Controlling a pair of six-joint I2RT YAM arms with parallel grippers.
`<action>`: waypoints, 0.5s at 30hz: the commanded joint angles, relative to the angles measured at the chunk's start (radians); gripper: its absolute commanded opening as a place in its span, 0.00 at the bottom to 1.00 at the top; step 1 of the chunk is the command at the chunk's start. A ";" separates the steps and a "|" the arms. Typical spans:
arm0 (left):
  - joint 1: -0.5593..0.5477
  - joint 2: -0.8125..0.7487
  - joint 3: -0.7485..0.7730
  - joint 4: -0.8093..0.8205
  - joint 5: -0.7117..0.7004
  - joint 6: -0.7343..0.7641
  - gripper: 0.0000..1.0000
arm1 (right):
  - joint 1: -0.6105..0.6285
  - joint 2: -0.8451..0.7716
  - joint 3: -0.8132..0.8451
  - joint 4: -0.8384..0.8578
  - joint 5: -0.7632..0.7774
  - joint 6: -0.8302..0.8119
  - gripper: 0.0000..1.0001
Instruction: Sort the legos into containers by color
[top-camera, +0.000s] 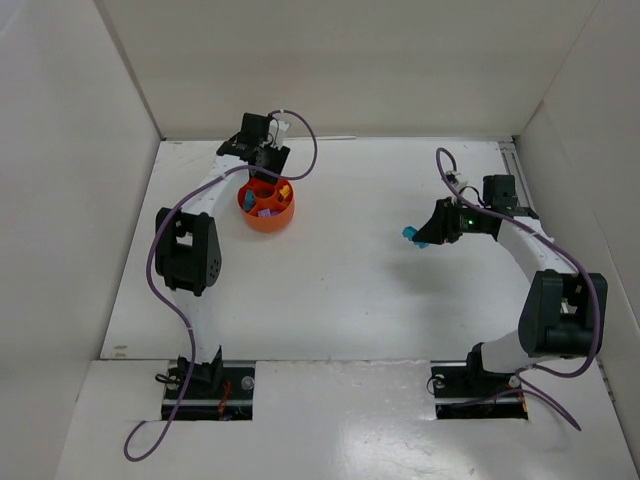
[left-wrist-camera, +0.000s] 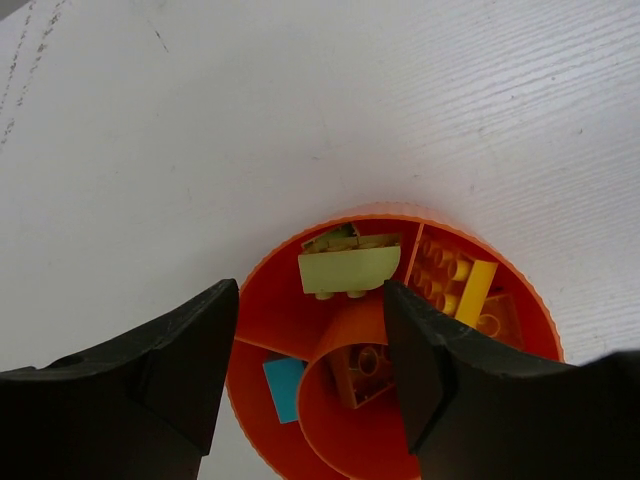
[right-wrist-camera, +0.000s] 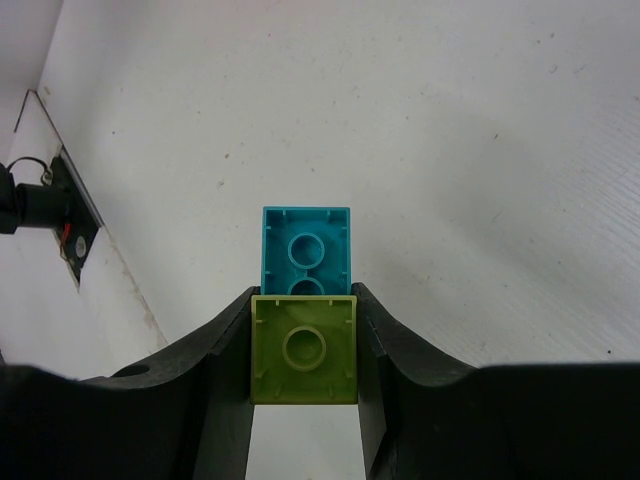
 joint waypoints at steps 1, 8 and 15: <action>0.007 -0.020 0.013 -0.001 0.004 0.012 0.57 | -0.006 0.004 0.024 0.004 -0.041 -0.021 0.03; 0.007 -0.116 0.051 -0.001 -0.001 -0.018 0.65 | -0.006 -0.036 0.024 0.014 -0.064 -0.055 0.03; 0.007 -0.308 0.051 0.025 0.267 -0.130 0.81 | 0.056 -0.129 0.043 0.075 -0.103 -0.076 0.03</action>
